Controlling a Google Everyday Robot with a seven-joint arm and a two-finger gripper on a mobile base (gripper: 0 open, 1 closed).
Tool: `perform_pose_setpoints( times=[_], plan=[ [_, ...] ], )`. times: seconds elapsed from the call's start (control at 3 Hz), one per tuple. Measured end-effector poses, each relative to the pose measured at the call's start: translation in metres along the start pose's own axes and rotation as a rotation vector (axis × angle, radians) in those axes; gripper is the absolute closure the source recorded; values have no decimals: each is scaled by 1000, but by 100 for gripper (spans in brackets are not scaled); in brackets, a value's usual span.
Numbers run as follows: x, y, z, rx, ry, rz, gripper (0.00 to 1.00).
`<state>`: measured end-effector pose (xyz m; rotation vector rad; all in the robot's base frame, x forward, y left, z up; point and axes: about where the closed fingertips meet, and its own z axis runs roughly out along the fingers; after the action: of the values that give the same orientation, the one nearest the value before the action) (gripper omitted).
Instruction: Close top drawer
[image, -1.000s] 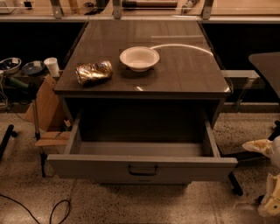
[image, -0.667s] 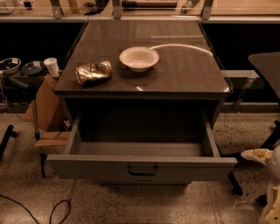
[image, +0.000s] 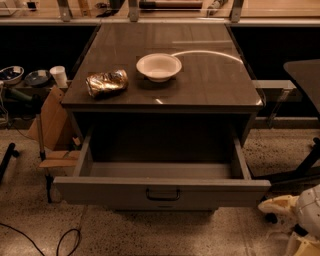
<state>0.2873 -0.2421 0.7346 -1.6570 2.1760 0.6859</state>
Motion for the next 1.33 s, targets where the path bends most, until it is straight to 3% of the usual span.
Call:
perform_pose_setpoints(
  times=[0.33, 0.67, 1.0, 1.33],
  plan=[
    [-15, 8, 17, -8, -10, -7, 48],
    [-30, -9, 38, -21, -24, 23, 79],
    [-32, -24, 52, -37, -44, 65, 100],
    [-21, -44, 69, -54, -75, 159, 100]
  ],
)
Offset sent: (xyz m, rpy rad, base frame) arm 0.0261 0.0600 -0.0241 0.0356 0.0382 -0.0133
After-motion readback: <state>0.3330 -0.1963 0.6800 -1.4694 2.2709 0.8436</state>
